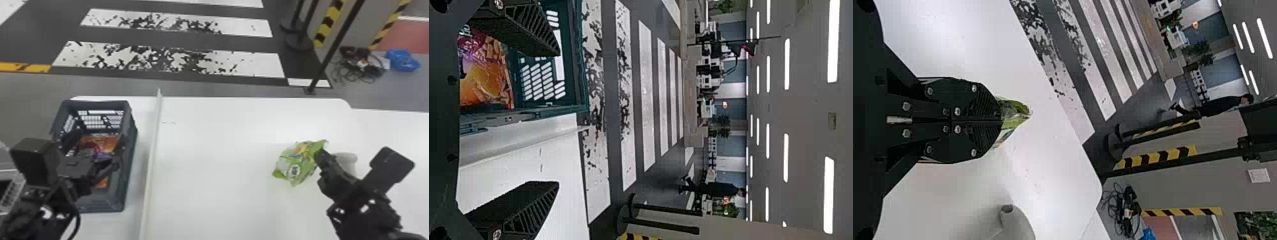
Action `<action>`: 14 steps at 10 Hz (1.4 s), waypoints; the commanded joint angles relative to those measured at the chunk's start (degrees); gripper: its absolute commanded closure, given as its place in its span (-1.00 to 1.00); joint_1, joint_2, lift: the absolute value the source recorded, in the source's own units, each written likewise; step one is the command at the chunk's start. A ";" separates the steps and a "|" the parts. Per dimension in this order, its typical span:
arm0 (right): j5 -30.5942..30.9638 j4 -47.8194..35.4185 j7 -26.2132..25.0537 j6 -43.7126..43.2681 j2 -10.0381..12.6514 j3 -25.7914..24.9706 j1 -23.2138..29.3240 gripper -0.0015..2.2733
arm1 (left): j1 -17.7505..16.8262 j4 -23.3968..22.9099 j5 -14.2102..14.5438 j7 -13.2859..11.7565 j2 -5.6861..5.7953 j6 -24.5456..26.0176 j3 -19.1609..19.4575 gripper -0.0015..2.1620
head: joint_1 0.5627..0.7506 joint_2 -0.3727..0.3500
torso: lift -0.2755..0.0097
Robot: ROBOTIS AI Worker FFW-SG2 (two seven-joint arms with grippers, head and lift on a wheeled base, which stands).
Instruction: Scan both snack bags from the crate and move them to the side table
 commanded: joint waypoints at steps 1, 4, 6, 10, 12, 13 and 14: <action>0.05 0.28 -2.58 -0.31 0.11 0.31 1.24 0.98 | -0.29 0.54 0.06 -0.13 -0.17 -0.16 -0.09 -0.93 | 0.41 -0.21 | 0.73; 0.67 -0.78 -11.29 -0.14 -0.42 0.40 3.61 0.98 | -0.29 1.60 -0.12 -0.39 -0.79 -2.97 -0.53 -0.93 | 0.41 -0.32 | 0.73; 3.22 -1.22 -18.23 -0.14 -0.68 2.68 5.37 0.98 | -0.81 2.12 -0.21 -0.39 -0.88 -3.15 -1.05 -0.93 | 0.41 -0.39 | 0.73; 4.36 -0.16 -25.08 -0.31 -0.68 7.60 7.66 0.98 | -0.46 3.09 -0.29 -0.48 -0.97 -6.31 -1.14 -0.93 | 0.41 -0.42 | 0.73; 5.41 -0.07 -27.02 0.92 -0.42 10.68 8.98 0.94 | -0.02 3.09 -0.29 -0.57 -1.14 -8.95 -1.14 -0.93 | 0.41 -0.39 | 0.73; 5.59 0.98 -26.93 1.10 -0.42 11.47 9.15 0.94 | -0.02 3.18 -0.29 -0.48 -1.14 -9.12 -1.14 -0.93 | 0.41 -0.34 | 0.73; 4.54 0.80 -27.02 3.56 -0.33 11.82 9.24 0.94 | -0.02 3.18 -0.29 -0.48 -1.14 -9.12 -1.14 -0.93 | 0.41 -0.29 | 0.73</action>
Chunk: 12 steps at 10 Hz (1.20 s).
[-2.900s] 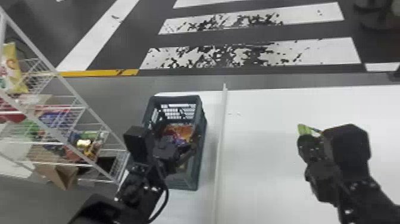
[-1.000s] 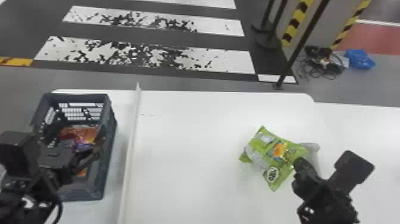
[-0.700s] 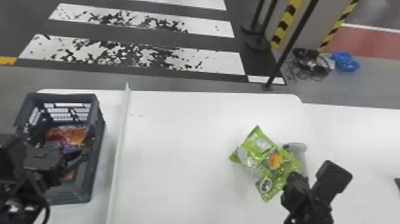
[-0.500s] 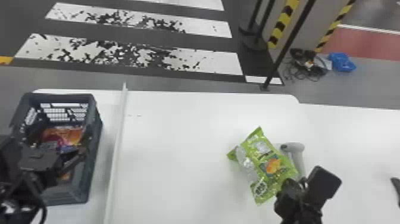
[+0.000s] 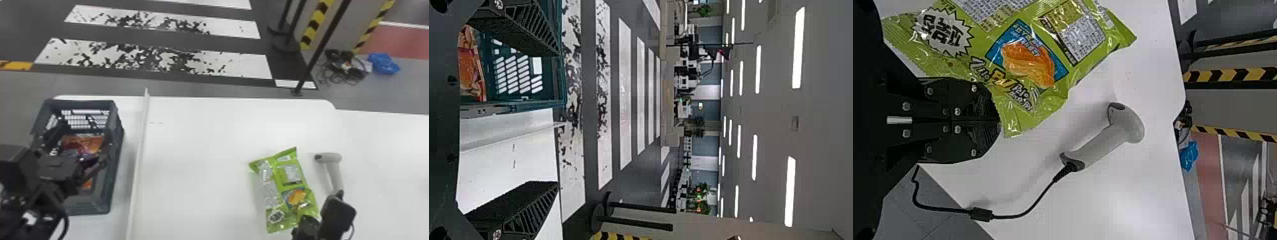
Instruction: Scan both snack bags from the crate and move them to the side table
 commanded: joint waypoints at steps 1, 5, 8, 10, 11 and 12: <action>0.06 0.06 -0.54 1.52 0.02 0.97 0.33 0.93 | 0.02 0.07 0.01 0.08 0.00 -0.20 0.09 -0.93 | 0.41 -0.24 | 0.73; 1.11 0.67 -6.08 1.34 -0.06 2.02 0.24 -0.85 | 0.46 -0.37 0.01 -0.10 0.35 -0.20 0.00 -0.93 | 0.41 -0.23 | 0.73; -1.61 -1.61 -6.43 5.21 -0.24 1.93 1.04 -0.97 | 0.46 -0.64 0.01 -0.10 0.27 -0.20 -0.18 -0.93 | 0.41 -0.26 | 0.73; 0.06 -1.96 -6.87 9.78 -0.24 1.23 -0.20 -0.97 | 0.55 -0.55 -0.17 -0.10 0.18 -0.20 -0.35 -0.93 | 0.41 -0.22 | 0.73; 1.02 -1.96 -7.39 12.24 -0.24 1.85 -0.72 -0.97 | 0.55 -0.55 -0.34 -0.10 0.18 -0.20 -0.44 -0.93 | 0.41 -0.23 | 0.73; 0.94 -0.12 -7.48 12.59 -0.15 1.85 -1.95 -0.97 | 0.55 -0.55 -0.34 -0.10 0.00 -0.20 -0.62 -0.93 | 0.41 -0.25 | 0.73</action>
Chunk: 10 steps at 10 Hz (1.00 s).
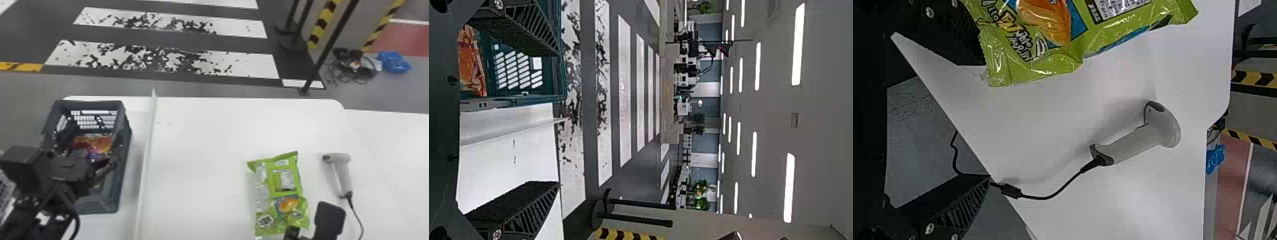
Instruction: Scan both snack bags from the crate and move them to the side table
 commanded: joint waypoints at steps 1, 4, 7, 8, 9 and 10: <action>-2.16 2.58 -0.02 5.56 0.04 -1.25 -1.96 -0.97 | -0.17 0.09 -0.27 0.00 -0.05 0.00 -0.32 -0.93 | 0.41 -0.26 | 0.73; -2.34 5.66 -1.16 7.14 0.21 -3.18 -3.37 -0.96 | -0.52 0.62 -0.53 0.00 -0.32 -0.17 -0.94 -0.93 | 0.41 -0.33 | 0.73; 6.28 -4.89 -2.74 4.68 0.21 -1.34 -0.38 -0.95 | -0.61 0.80 -1.06 0.00 -0.85 -0.17 -1.12 -0.93 | 0.41 -0.46 | 0.73; 10.67 -6.91 -2.39 4.68 -0.05 0.68 -0.47 -0.95 | -0.61 0.80 -1.24 0.00 -0.93 -0.17 -1.29 -0.93 | 0.41 -0.46 | 0.73; 11.37 -7.08 1.39 4.50 -0.23 0.77 -1.61 -0.95 | -0.61 0.80 -1.32 0.00 -1.02 -0.17 -1.29 -0.93 | 0.41 -0.45 | 0.73; 11.55 -6.65 8.42 3.97 -0.23 -0.37 -2.14 -0.95 | -0.43 0.80 -1.41 0.00 -1.02 -0.17 -1.29 -0.93 | 0.41 -0.40 | 0.73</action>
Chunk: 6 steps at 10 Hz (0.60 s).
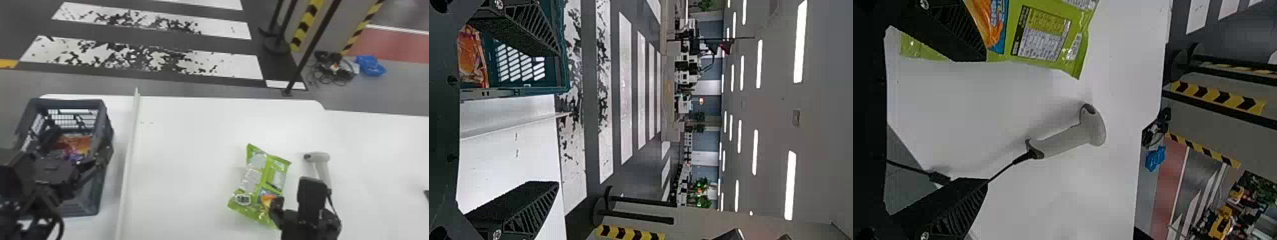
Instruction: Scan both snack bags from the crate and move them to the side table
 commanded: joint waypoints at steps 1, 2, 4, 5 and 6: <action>0.45 1.07 7.75 -5.61 -0.37 -1.47 -0.33 -0.95 | 0.18 0.00 -0.32 0.00 0.00 0.00 0.25 -0.93 | 0.41 -0.30 | 0.73; 0.18 1.95 16.72 -13.00 -0.37 -2.70 0.11 -0.95 | 0.27 -0.09 -0.41 0.00 0.00 0.00 0.42 -0.93 | 0.41 -0.22 | 0.73; -0.87 2.65 29.99 -14.05 -0.20 -5.69 -0.77 -0.15 | 0.35 -0.35 -0.84 0.09 -0.27 0.00 0.42 -0.93 | 0.41 -0.10 | 0.73; -1.40 3.44 32.01 -10.36 -0.20 -6.22 -2.17 0.84 | 0.35 -0.26 -1.11 0.00 -0.27 0.00 0.42 -0.93 | 0.41 -0.06 | 0.73; -0.61 5.64 34.56 -10.36 -0.11 -6.31 -3.58 0.98 | 0.35 -0.18 -1.11 0.09 -0.35 0.00 0.51 -0.93 | 0.41 -0.05 | 0.73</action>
